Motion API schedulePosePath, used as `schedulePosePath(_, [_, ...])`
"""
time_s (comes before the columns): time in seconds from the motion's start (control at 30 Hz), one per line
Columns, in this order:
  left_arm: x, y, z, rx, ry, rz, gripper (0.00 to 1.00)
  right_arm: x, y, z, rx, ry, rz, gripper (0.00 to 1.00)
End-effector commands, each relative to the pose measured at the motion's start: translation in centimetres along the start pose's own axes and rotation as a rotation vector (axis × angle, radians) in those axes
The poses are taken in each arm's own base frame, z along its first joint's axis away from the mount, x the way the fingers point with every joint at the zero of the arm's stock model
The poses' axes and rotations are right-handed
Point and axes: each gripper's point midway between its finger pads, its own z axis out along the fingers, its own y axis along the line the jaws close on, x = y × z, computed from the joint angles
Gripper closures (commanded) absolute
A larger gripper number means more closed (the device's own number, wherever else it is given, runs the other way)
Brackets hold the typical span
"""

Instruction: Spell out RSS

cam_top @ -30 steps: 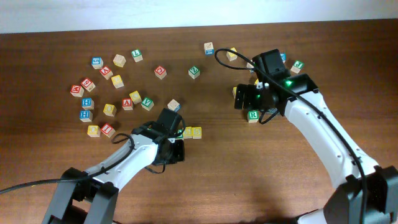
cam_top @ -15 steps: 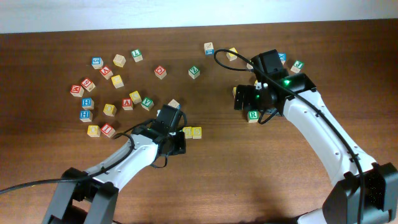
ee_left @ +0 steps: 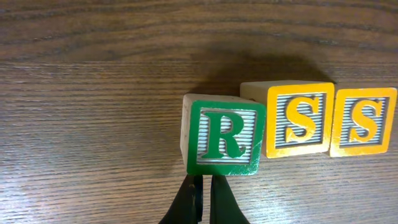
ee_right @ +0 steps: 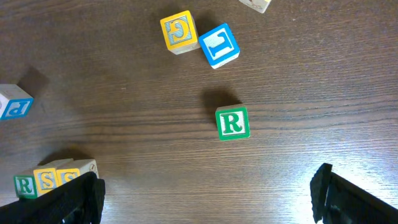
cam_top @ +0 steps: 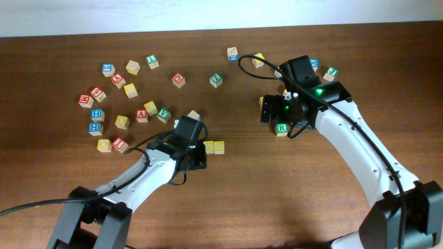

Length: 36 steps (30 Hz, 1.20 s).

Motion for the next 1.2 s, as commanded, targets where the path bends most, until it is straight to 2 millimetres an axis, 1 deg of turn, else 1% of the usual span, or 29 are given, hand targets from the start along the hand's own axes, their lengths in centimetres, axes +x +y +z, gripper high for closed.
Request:
schedulePosePath(0.0, [-0.5,0.0,-0.5,-0.005,-0.031,-0.004,1.0,-0.4,0.1,-0.3,0.002,-0.013,0.001,0.02])
schedulePosePath(0.2, [-0.5,-0.9,-0.5,0.042,-0.023,-0.005,1.0,-0.3,0.1,-0.3,0.002,-0.007,0.0,0.02])
schedulePosePath(0.9, [-1.0,-1.3,-0.6,0.061,-0.043,-0.003,1.0,-0.2,0.0,-0.3,0.003,-0.003,0.0,0.02])
schedulePosePath(1.03, [-0.7,-1.2,-0.6,0.056,-0.032,-0.003,1.0,-0.1,0.1,-0.3,0.002,0.0,0.0,0.02])
schedulePosePath(1.1, [-0.4,-1.0,-1.1,0.045,-0.012,-0.004,1.0,0.4,0.5,-0.3,-0.023,0.024,-0.001,0.02])
schedulePosePath(1.13, [-0.2,-0.9,-1.6,0.038,0.0,-0.004,1.0,0.8,0.8,-0.3,-0.045,0.045,0.0,0.03])
schedulePosePath(1.17, [-0.1,-0.9,-2.1,0.036,0.004,-0.004,1.0,1.1,1.1,-0.3,-0.062,0.062,-0.001,0.13])
